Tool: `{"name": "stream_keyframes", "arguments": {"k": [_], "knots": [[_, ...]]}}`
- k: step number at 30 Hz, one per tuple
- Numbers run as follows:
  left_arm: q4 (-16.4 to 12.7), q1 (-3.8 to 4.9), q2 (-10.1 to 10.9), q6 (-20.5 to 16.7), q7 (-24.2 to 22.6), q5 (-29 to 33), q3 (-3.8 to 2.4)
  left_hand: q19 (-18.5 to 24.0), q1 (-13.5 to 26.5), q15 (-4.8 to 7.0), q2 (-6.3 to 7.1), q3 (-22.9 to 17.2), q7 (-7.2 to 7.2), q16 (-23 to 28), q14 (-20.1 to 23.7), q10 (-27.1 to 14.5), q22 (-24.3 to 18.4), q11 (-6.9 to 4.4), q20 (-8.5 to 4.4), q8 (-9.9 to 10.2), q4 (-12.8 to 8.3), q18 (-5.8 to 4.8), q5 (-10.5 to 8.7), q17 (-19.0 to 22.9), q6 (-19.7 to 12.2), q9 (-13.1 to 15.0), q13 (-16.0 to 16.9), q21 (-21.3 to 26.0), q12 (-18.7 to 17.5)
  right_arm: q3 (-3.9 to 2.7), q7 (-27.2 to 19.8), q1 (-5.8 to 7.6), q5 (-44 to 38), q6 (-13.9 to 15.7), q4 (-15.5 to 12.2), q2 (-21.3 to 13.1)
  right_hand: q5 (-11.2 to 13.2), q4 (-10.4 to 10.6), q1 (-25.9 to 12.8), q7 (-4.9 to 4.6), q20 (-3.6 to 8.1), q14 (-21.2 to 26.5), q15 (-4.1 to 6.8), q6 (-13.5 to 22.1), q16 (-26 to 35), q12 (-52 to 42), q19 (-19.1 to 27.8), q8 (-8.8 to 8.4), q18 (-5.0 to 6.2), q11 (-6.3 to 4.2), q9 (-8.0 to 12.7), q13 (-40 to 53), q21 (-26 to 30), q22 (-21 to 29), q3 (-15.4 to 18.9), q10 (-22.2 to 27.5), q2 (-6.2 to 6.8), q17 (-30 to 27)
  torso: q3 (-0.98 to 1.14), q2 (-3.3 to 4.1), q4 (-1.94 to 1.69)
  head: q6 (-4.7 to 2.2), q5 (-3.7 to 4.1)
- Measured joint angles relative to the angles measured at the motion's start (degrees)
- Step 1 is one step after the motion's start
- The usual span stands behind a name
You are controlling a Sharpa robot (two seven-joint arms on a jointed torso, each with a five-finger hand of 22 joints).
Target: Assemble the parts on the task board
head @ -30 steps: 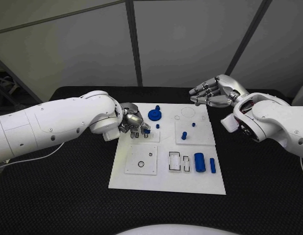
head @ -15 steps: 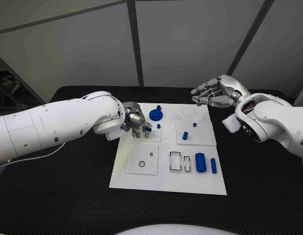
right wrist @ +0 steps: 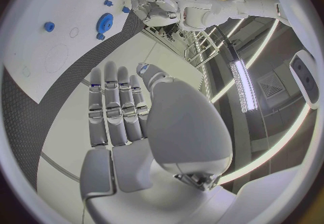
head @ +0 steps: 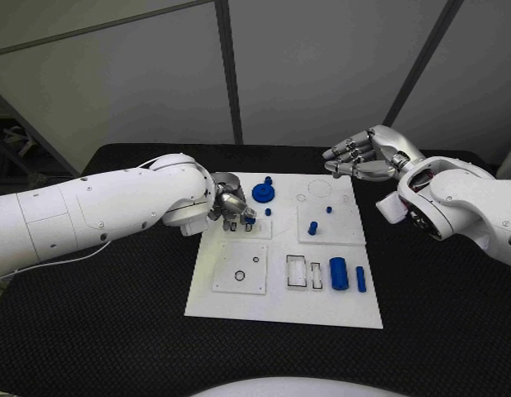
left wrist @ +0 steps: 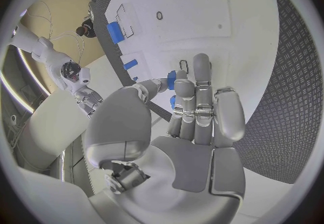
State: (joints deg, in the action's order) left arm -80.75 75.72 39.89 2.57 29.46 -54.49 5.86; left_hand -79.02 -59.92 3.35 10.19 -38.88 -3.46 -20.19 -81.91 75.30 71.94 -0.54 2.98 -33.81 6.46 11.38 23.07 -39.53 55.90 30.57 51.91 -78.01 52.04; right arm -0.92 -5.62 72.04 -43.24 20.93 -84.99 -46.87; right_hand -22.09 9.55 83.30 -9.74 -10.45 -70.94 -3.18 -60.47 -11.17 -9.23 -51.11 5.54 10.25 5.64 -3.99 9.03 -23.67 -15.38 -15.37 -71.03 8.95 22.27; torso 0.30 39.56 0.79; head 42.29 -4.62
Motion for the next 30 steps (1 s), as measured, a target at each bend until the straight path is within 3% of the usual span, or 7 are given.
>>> {"name": "stream_keyframes", "arguments": {"k": [4, 30], "knots": [[0.25, 0.00, -0.25, 0.67, 0.07, -0.89, 0.07, 0.00, 0.53, 0.00, -0.53, -0.07, 0.00, 0.00, -0.02, 0.19, -0.08, -0.19, 0.00, -0.38, -0.07, -0.01, 0.28, -0.07, 0.00, 0.12, 0.03, 0.00, 0.35, 0.00, 0.00, 0.00, 0.00, 0.00, -0.02, -0.03, 0.00, 0.00, 0.00, 0.00, 0.00, 0.00, 0.00, 0.00, 0.00, 0.00, 0.00, 0.00, 0.00, 0.00, 0.00, 0.00, 0.00, 0.00, 0.00, 0.00, 0.00, 0.00, -0.01, 0.03, 0.03, 0.04, 0.00], [1.10, 0.06, -1.14, 4.31, 0.30, -4.65, 0.56, 0.01, 1.06, -0.09, 0.00, -0.40, 0.00, -0.01, -0.11, 0.53, -0.34, -0.47, 0.00, -0.63, -0.40, 0.00, 0.41, -0.11, 0.00, 0.12, -0.79, 0.00, 0.09, 0.00, 0.00, 0.00, 0.00, -0.10, -0.04, 0.02, 0.00, 0.00, 0.00, 0.00, 0.00, 0.00, 0.00, 0.00, 0.00, 0.00, 0.00, 0.00, 0.00, 0.00, 0.00, 0.01, 0.00, 0.04, 0.00, 0.00, 0.00, 0.00, -0.02, 0.01, -0.01, 0.04, 0.01]]}}
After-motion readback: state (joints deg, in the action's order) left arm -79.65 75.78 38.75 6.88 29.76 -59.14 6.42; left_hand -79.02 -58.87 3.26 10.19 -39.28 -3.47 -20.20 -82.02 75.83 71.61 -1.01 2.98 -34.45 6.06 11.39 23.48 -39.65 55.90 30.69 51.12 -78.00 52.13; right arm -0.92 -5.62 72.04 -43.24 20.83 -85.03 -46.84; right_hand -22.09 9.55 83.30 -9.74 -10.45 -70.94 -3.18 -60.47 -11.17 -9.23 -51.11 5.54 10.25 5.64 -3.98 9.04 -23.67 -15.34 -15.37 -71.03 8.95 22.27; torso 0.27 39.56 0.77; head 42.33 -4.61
